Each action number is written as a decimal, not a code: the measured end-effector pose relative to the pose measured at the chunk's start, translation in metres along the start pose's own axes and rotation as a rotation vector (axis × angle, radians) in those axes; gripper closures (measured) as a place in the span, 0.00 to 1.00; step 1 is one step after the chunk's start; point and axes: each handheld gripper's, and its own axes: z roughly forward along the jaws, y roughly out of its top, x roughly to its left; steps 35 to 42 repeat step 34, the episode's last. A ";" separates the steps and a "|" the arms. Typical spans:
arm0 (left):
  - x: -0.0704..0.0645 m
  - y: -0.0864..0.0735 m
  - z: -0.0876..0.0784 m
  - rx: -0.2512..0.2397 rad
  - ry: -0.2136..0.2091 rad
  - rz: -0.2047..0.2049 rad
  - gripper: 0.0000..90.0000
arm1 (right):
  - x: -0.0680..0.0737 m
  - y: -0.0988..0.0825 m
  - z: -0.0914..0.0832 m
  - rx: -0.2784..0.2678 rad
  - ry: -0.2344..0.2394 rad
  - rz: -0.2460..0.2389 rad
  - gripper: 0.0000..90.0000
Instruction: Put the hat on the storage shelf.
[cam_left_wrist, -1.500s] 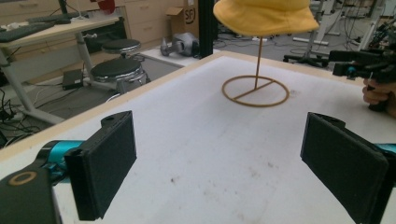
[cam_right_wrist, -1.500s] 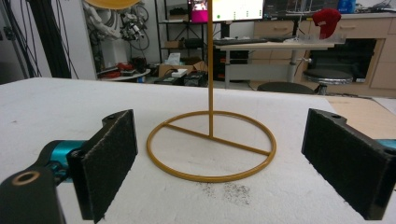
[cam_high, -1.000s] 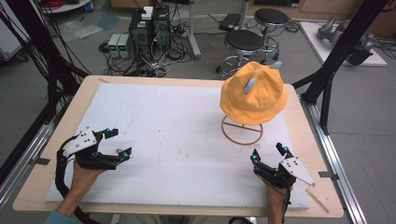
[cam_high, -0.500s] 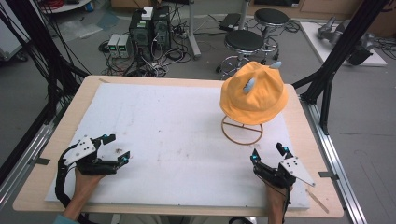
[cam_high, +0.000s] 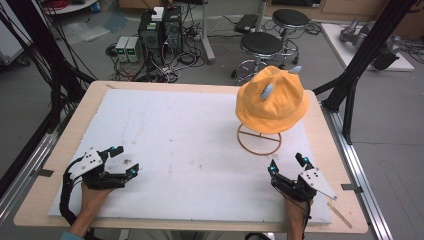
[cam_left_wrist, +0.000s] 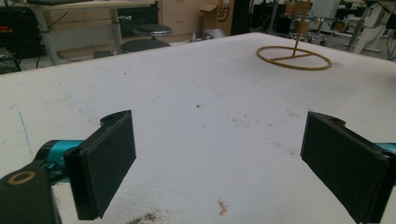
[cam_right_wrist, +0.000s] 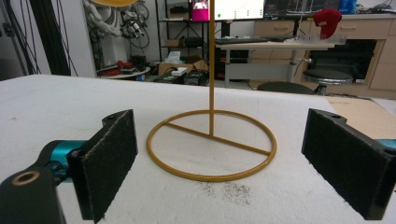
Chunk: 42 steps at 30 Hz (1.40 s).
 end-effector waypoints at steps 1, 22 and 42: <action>0.000 0.000 0.000 -0.001 0.000 -0.001 0.12 | 0.000 0.000 0.000 0.002 0.000 0.003 0.10; 0.000 0.000 0.000 -0.002 0.011 -0.006 0.12 | 0.000 0.000 0.000 -0.001 0.004 0.005 0.10; 0.000 -0.001 -0.001 -0.009 0.013 -0.013 0.12 | 0.000 0.000 0.000 0.001 0.003 0.003 0.10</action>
